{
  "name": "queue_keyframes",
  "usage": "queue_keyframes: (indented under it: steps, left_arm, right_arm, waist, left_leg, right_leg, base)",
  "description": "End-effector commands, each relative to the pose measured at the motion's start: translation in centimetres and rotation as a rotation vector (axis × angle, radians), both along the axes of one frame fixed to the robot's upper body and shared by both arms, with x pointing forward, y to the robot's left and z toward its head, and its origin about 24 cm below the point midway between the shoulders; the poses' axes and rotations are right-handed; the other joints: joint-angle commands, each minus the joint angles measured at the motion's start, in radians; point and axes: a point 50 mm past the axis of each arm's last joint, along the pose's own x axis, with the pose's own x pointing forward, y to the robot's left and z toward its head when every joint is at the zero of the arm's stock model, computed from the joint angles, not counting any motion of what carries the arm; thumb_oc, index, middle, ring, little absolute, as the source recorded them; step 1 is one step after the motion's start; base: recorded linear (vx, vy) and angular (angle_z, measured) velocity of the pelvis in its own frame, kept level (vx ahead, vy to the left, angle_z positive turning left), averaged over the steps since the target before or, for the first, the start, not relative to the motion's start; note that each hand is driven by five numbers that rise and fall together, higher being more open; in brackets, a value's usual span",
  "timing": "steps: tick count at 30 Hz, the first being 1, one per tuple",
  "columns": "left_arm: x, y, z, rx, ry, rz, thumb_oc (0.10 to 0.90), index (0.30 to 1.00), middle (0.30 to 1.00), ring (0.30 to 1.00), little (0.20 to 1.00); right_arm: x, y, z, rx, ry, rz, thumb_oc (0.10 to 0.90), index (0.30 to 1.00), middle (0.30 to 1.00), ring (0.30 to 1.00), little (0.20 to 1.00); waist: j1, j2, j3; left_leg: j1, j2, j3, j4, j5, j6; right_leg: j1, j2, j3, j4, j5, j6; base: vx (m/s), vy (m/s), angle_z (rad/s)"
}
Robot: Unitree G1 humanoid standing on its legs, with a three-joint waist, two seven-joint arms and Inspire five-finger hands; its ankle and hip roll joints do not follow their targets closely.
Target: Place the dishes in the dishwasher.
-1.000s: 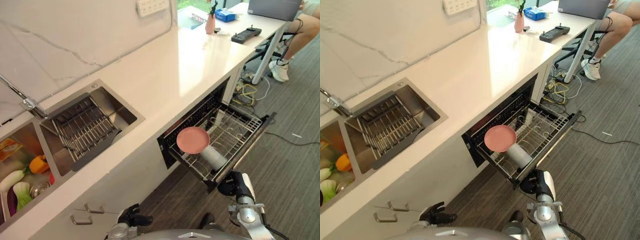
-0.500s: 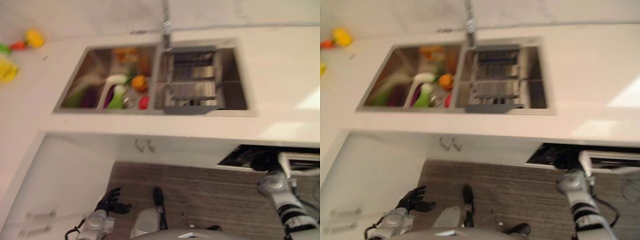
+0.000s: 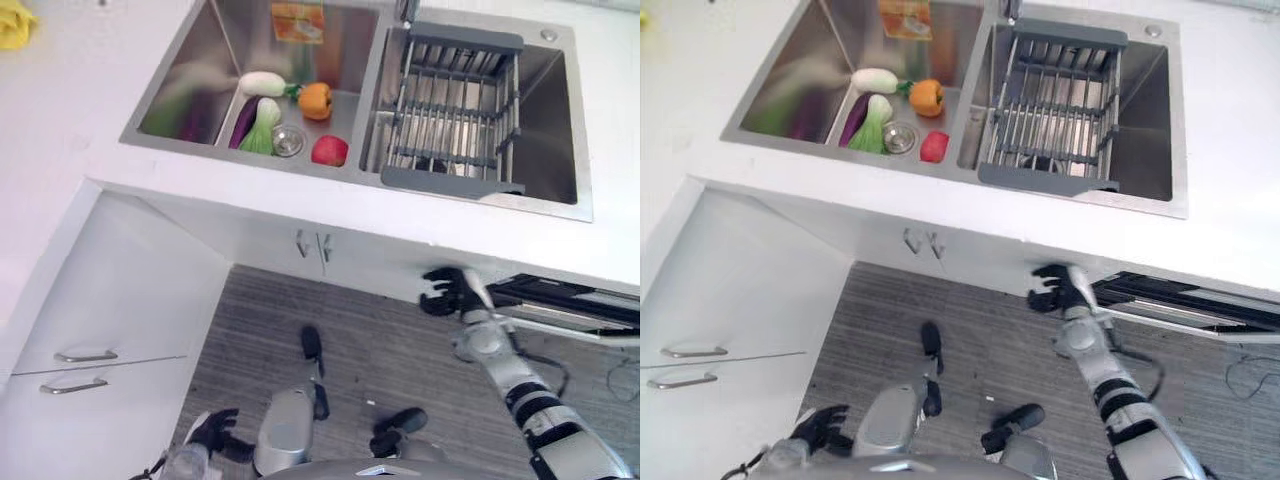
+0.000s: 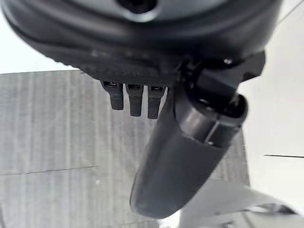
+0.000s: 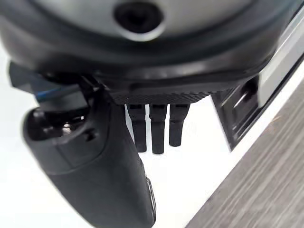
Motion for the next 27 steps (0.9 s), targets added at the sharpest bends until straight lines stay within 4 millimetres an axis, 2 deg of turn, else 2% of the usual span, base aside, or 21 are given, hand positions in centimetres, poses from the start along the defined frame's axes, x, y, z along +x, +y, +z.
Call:
queue_keyframes:
  steps: [1,3,5,7,8,9,10,11,13,15,17,19,21,27]
  left_arm:
    - [-0.4,0.0,-0.2,0.012,0.013,-0.023,0.800,0.900,0.900,0.900,0.900]
    - [-0.3,-0.4,-0.3,-0.015,0.013,-0.016,0.800,0.900,0.900,0.900,0.900]
    - [-1.1,-0.8,-0.8,-0.038,0.047,0.016,0.800,0.900,0.900,0.900,0.900]
    - [-1.3,-1.2,-1.0,-0.059,0.055,0.078,0.800,0.900,0.900,0.900,0.900]
    - [-1.9,-1.5,-1.3,-0.118,0.074,0.167,0.800,0.900,0.900,0.900,0.900]
    - [-2.9,-1.8,-1.7,-0.187,0.102,0.263,0.800,0.900,0.900,0.900,0.900]
    - [-3.0,-1.8,-1.7,-0.189,0.102,0.264,0.800,0.900,0.900,0.900,0.900]
    - [-4.3,-2.8,-2.2,-0.299,0.138,0.378,0.800,0.900,0.900,0.900,0.900]
    - [-3.9,-3.6,-2.2,-0.359,0.096,0.409,0.800,0.900,0.900,0.900,0.900]
    - [-3.4,-4.0,-2.1,-0.394,0.064,0.424,0.800,0.900,0.900,0.900,0.900]
    - [-2.2,-5.3,-1.9,-0.542,0.012,0.502,0.800,0.900,0.900,0.900,0.900]
    - [-1.6,-5.5,-1.7,-0.573,-0.008,0.485,0.800,0.900,0.900,0.900,0.900]
    - [-1.4,-5.7,-1.7,-0.579,-0.010,0.471,0.800,0.900,0.900,0.900,0.900]
    - [0.3,-7.1,-1.5,-0.514,0.008,0.262,0.800,0.900,0.900,0.900,0.900]
  right_arm:
    - [1.6,2.3,2.5,-0.154,-0.114,0.304,0.800,0.900,0.900,0.900,0.900]
    - [-0.9,2.0,-0.9,-0.214,0.049,0.354,0.800,0.900,0.900,0.900,0.900]
    - [-4.7,0.7,-4.8,-0.213,0.244,0.317,0.800,0.900,0.900,0.900,0.900]
    - [-8.2,-0.8,-7.7,-0.243,0.409,0.275,0.800,0.900,0.900,0.900,0.900]
    - [-10.0,-1.5,-8.8,-0.264,0.486,0.269,0.800,0.900,0.900,0.900,0.900]
    - [-11.5,-1.9,-9.5,-0.248,0.544,0.253,0.800,0.900,0.900,0.900,0.900]
    - [-11.5,-1.9,-9.5,-0.248,0.545,0.254,0.800,0.900,0.900,0.900,0.900]
    - [-14.6,-2.7,-10.7,-0.180,0.659,0.188,0.800,0.900,0.900,0.900,0.900]
    - [-16.6,-3.6,-11.3,-0.152,0.727,0.128,0.800,0.900,0.900,0.900,0.900]
    - [-17.4,-4.0,-11.5,-0.143,0.750,0.091,0.800,0.900,0.900,0.900,0.900]
    - [-20.0,-4.8,-12.2,-0.109,0.839,0.009,0.800,0.900,0.900,0.900,0.900]
    - [-21.2,-5.4,-12.4,-0.109,0.889,-0.018,0.800,0.900,0.900,0.900,0.900]
    - [-21.5,-5.6,-12.4,-0.117,0.904,-0.029,0.800,0.900,0.900,0.900,0.900]
    - [-19.6,-6.2,-12.0,-0.176,0.845,-0.045,0.800,0.900,0.900,0.900,0.900]
  waist:
    - [0.001,0.017,-0.132]
    - [-0.015,0.014,-0.141]
    - [-0.043,0.010,-0.155]
    - [-0.056,0.008,-0.165]
    - [-0.064,0.007,-0.172]
    - [-0.075,0.007,-0.176]
    - [-0.074,0.007,-0.176]
    - [-0.104,0.009,-0.181]
    - [-0.113,0.011,-0.184]
    - [-0.113,0.014,-0.184]
    - [-0.141,0.021,-0.189]
    - [-0.141,0.023,-0.195]
    - [-0.138,0.024,-0.196]
    - [-0.160,0.040,-0.197]
  left_leg:
    - [0.098,0.064,0.015,0.012,-0.046,-0.110]
    - [0.129,0.062,0.039,0.013,-0.055,-0.110]
    - [0.168,0.056,0.069,0.015,-0.069,-0.106]
    - [0.204,0.047,0.095,0.017,-0.081,-0.100]
    - [0.221,0.047,0.103,0.019,-0.086,-0.100]
    - [0.238,0.046,0.111,0.022,-0.090,-0.098]
    - [0.239,0.045,0.114,0.022,-0.090,-0.097]
    - [0.273,0.045,0.142,0.027,-0.103,-0.094]
    - [0.289,0.049,0.151,0.034,-0.107,-0.091]
    - [0.297,0.052,0.158,0.039,-0.109,-0.091]
    - [0.318,0.050,0.181,0.041,-0.121,-0.087]
    - [0.325,0.045,0.182,0.038,-0.123,-0.083]
    - [0.325,0.042,0.176,0.037,-0.124,-0.081]
    - [0.316,-0.012,0.122,0.018,-0.141,-0.058]
  right_leg:
    - [0.020,-0.101,0.071,0.056,-0.026,0.049]
    - [0.029,-0.100,0.092,0.050,-0.028,0.049]
    - [0.039,-0.101,0.116,0.041,-0.025,0.049]
    - [0.046,-0.101,0.146,0.033,-0.027,0.048]
    - [0.051,-0.100,0.154,0.033,-0.030,0.047]
    - [0.053,-0.098,0.167,0.034,-0.033,0.045]
    - [0.053,-0.099,0.168,0.034,-0.032,0.044]
    - [0.054,-0.096,0.199,0.042,-0.039,0.041]
    - [0.056,-0.091,0.211,0.047,-0.045,0.035]
    - [0.057,-0.089,0.216,0.051,-0.047,0.033]
    - [0.054,-0.092,0.225,0.052,-0.043,0.036]
    - [0.058,-0.094,0.224,0.056,-0.041,0.036]
    - [0.063,-0.098,0.217,0.060,-0.041,0.037]
    - [0.075,-0.165,0.168,0.147,-0.029,0.060]
  base:
    - [0.04,0.006,-0.44]
    - [0.04,0.006,-0.36]
    - [0.06,0.026,-0.44]
    - [0.05,0.021,-0.75]
    - [0.07,0.003,-1.03]
    - [0.05,-0.003,-0.90]
    - [0.07,-0.010,-0.92]
    - [0.06,-0.027,-0.61]
    - [0.04,-0.045,-0.81]
    - [0.00,-0.029,-1.00]
    - [-0.01,-0.027,-0.46]
    - [0.00,-0.012,-0.26]
    - [0.00,0.018,-0.18]
    - [0.02,0.153,0.14]
